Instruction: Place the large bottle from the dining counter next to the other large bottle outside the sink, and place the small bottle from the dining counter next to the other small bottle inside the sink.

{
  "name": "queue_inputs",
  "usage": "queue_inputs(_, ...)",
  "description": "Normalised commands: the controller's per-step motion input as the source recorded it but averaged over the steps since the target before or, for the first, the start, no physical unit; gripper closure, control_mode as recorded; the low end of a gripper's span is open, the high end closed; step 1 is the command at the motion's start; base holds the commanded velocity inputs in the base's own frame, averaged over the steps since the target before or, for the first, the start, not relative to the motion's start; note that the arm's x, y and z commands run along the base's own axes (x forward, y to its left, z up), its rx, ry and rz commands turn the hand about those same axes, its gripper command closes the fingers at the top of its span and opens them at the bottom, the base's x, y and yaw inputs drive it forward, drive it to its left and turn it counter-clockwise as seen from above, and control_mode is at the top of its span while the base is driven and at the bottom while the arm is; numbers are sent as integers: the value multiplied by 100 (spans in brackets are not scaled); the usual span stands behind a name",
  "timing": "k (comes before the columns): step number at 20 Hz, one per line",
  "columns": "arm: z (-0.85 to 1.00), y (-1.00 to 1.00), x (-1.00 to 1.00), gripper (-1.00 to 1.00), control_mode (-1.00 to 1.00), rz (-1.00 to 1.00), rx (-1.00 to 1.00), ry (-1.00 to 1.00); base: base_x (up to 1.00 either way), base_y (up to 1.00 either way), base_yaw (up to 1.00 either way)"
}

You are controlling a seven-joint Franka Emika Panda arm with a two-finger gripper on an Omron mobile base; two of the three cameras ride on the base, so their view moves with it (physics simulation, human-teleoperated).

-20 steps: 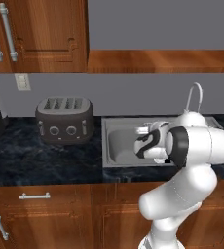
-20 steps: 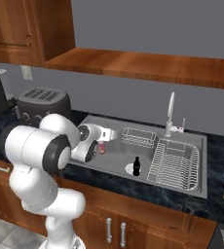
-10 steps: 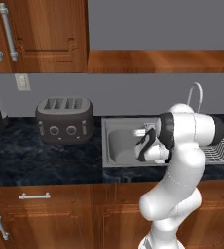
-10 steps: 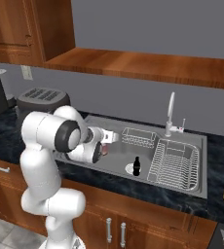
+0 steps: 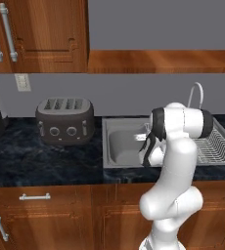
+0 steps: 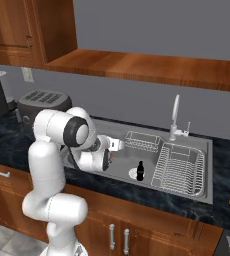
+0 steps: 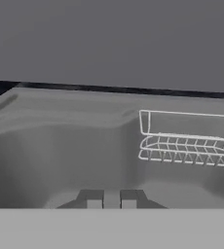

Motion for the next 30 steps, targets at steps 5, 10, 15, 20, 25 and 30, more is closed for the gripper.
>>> queue_inputs(5,-23,0,21,100,-100,0,0,0,0,0,0)
queue_inputs(10,-30,0,16,100,-100,0,0,0,0,0,0)
queue_inputs(15,-34,0,10,100,-100,2,0,0,0,0,0)
queue_inputs(20,-27,0,17,100,-100,7,0,0,0,0,0)
queue_inputs(25,-23,0,26,100,-100,11,0,0,0,0,0)
queue_inputs(30,-29,-2,27,100,-100,10,0,0,0,0,0)
